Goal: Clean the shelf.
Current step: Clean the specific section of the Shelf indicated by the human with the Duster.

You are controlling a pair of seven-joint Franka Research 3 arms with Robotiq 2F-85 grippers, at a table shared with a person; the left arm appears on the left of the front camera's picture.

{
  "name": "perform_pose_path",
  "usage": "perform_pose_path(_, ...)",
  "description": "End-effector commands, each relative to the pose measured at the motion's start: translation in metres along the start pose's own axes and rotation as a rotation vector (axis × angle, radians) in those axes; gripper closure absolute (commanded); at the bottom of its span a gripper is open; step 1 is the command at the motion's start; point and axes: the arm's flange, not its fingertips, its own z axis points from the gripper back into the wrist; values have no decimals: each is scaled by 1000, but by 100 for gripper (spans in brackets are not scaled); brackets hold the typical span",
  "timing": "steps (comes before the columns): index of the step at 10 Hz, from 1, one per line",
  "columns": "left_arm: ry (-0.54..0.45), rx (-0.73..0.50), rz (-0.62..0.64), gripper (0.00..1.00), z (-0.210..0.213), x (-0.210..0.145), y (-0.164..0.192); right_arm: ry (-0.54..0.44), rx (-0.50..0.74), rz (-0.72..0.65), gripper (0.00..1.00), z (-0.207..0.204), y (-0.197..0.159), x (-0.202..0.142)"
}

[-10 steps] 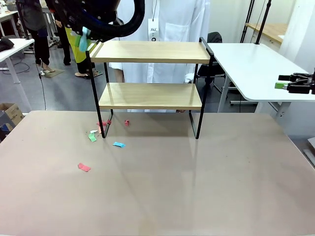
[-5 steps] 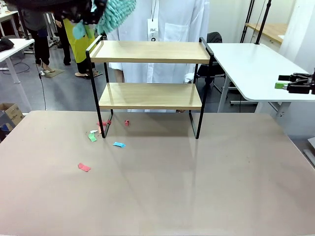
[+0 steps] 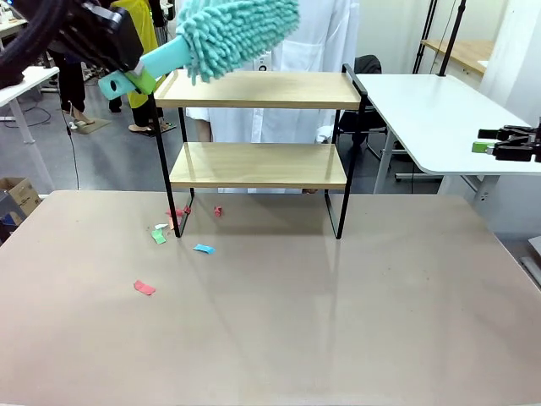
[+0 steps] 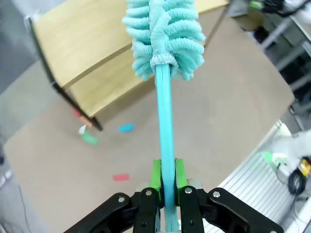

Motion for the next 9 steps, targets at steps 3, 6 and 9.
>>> perform_pose_path(3, -47, -108, -339, 87, 9, -6, 6, 0, 0, 6, 0, -1, 1, 3)
perform_pose_path(6, 125, -109, -622, 87, 8, -6, -11, 0, 0, 6, 0, -1, 1, 3)
perform_pose_path(9, 383, -130, -824, 87, 6, -22, -16, 0, 0, 6, 0, -1, 1, 3)
